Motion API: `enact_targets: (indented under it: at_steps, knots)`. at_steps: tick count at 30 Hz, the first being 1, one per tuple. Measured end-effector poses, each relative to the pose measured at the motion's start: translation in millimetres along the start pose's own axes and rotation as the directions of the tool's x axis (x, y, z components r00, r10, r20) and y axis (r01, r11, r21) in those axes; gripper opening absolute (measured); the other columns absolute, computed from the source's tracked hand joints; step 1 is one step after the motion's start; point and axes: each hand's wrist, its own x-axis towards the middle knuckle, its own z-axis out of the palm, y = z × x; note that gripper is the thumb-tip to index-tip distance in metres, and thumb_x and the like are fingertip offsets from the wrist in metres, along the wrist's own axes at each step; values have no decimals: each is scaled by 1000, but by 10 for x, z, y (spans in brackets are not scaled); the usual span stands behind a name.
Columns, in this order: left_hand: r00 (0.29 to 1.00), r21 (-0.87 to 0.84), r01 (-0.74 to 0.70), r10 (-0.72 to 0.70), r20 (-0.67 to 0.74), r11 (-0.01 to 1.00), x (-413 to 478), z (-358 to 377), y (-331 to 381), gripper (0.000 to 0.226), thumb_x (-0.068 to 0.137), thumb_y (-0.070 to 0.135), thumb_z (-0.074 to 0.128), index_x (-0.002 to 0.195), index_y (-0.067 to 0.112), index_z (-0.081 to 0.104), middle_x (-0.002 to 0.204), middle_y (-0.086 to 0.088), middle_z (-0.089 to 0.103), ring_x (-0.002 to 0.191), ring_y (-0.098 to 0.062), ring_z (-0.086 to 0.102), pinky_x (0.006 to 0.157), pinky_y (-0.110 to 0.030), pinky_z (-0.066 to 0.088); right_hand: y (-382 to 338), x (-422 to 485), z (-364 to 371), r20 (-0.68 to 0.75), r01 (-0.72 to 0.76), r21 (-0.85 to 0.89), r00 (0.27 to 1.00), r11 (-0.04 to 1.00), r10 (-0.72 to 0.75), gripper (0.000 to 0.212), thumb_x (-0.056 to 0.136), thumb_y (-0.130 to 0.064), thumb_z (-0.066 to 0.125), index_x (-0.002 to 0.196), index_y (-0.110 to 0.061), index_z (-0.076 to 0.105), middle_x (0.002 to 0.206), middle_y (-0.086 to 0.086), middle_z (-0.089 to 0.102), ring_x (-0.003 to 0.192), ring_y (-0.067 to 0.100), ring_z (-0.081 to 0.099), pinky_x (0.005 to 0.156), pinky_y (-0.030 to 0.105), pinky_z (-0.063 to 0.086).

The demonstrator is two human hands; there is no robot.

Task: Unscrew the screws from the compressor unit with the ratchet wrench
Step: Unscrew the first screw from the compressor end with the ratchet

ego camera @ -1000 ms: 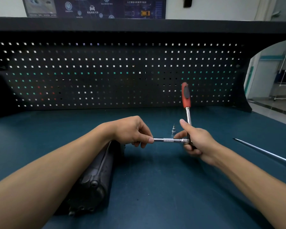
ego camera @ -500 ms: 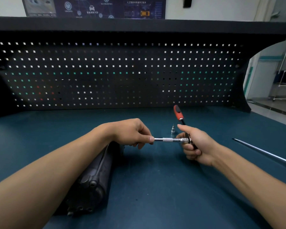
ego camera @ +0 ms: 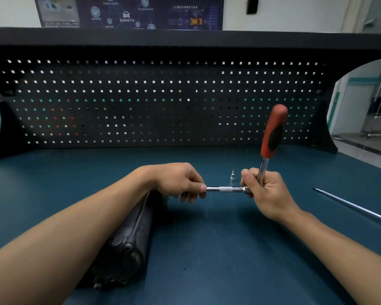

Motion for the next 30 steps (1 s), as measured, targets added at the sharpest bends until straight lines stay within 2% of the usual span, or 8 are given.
enact_targets:
  at_steps: [3, 5, 8, 10, 13, 15, 20, 30]
  knots:
    - [1000, -18, -16, 15, -21, 1000, 3, -4, -31, 22, 101, 31, 55, 91, 21, 72, 68, 10, 66, 60, -7, 56, 56, -18, 46, -35, -6, -6, 7, 31, -30, 999, 999, -31, 66, 95, -57, 48, 63, 1, 52, 57, 11, 44, 57, 33, 43, 56, 43, 38]
    - [1000, -21, -22, 21, -20, 1000, 7, -6, -41, 21, 100, 31, 56, 92, 21, 73, 68, 9, 66, 60, -7, 56, 55, -17, 46, -43, -8, -6, 25, 9, -29, 1000, 1000, -8, 65, 94, -58, 46, 62, -3, 54, 56, 9, 44, 56, 31, 43, 56, 42, 38]
    - [1000, -23, -24, 24, -18, 999, 21, 1, -46, 21, 100, 31, 57, 92, 21, 74, 67, 9, 65, 60, -8, 56, 55, -17, 46, -41, 1, -5, 53, -117, -16, 992, 993, 117, 67, 93, -65, 45, 61, -8, 56, 54, 3, 45, 53, 21, 42, 53, 38, 37]
    - [1000, -21, -23, 23, -14, 1000, 26, 4, -47, 20, 100, 30, 58, 91, 21, 73, 66, 10, 65, 60, -8, 55, 54, -17, 46, -40, 27, -4, 64, -243, 0, 968, 970, 243, 72, 93, -69, 45, 64, -5, 60, 51, 3, 48, 49, 17, 45, 48, 29, 37]
    - [1000, -11, -24, 24, 0, 1000, 31, 6, -48, 18, 100, 29, 58, 89, 24, 72, 65, 11, 63, 60, -9, 54, 55, -17, 46, -49, 69, 20, 45, -419, 27, 908, 908, 417, 69, 95, -63, 45, 59, -8, 64, 47, 4, 51, 42, 14, 47, 42, 20, 37]
    - [1000, -13, -24, 24, 1, 1000, 34, 5, -50, 18, 99, 29, 59, 88, 25, 72, 65, 11, 63, 59, -9, 54, 55, -17, 45, -60, 85, 42, 33, -509, 65, 861, 858, 508, 66, 97, -60, 45, 63, -7, 65, 45, 3, 49, 37, 13, 44, 37, 16, 32]
    - [999, -19, -38, 38, -1, 999, 35, 3, -58, 16, 99, 29, 60, 88, 26, 72, 65, 10, 64, 59, -8, 54, 55, -17, 45, -82, 100, 41, 96, -700, 158, 713, 696, 695, 60, 96, -62, 47, 77, -7, 66, 43, 5, 44, 32, 15, 29, 37, 19, 21]
    - [999, -15, -36, 36, -8, 999, 41, 6, -75, 15, 98, 28, 61, 90, 25, 73, 66, 10, 65, 59, -8, 54, 54, -16, 45, -146, 86, 16, 261, -839, 221, 542, 497, 799, 56, 94, -66, 45, 89, -11, 55, 44, 1, 36, 33, 12, 20, 39, 18, 17]
